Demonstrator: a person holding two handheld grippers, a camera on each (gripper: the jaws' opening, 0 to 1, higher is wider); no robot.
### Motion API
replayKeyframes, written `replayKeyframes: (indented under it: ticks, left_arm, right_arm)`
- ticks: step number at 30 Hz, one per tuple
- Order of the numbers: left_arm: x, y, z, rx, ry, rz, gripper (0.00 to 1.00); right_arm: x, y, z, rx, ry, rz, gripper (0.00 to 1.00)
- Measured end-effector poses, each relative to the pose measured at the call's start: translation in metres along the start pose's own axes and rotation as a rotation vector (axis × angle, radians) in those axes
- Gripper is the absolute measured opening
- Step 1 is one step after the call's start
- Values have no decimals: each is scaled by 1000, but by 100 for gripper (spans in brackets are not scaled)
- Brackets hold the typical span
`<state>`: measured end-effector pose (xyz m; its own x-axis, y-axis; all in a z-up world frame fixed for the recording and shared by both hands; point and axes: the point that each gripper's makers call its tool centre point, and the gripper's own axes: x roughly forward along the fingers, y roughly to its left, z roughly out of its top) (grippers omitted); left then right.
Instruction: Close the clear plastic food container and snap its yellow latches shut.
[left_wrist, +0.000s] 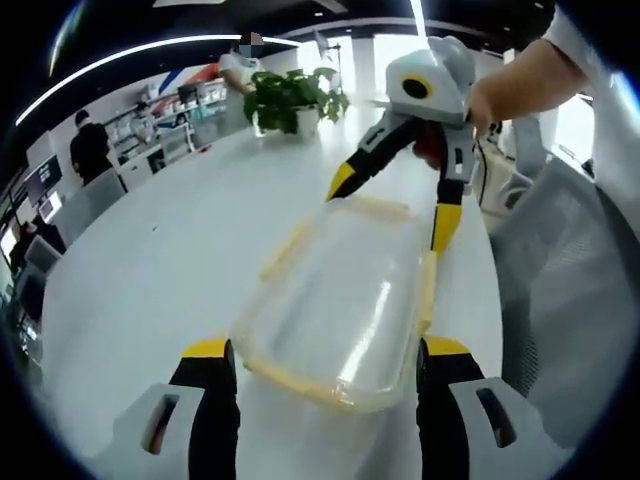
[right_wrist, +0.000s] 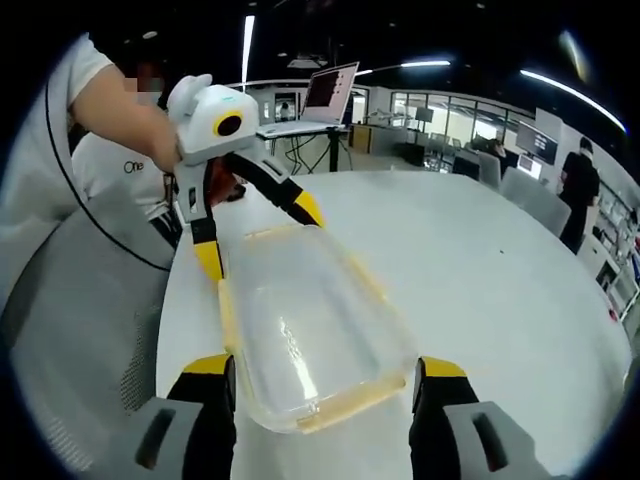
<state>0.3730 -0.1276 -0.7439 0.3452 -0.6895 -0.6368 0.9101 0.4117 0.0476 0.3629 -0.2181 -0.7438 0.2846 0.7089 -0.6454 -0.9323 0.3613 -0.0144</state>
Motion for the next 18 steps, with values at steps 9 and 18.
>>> replayKeyframes:
  ticks: [9,18]
  left_arm:
    - [-20,19,-17,4,2,-3,70]
    - [-23,30,-20,15,-5,-18,70]
  right_arm:
    - [25,6,21,2,3,-4,70]
    - [32,1,27,12,8,-20,70]
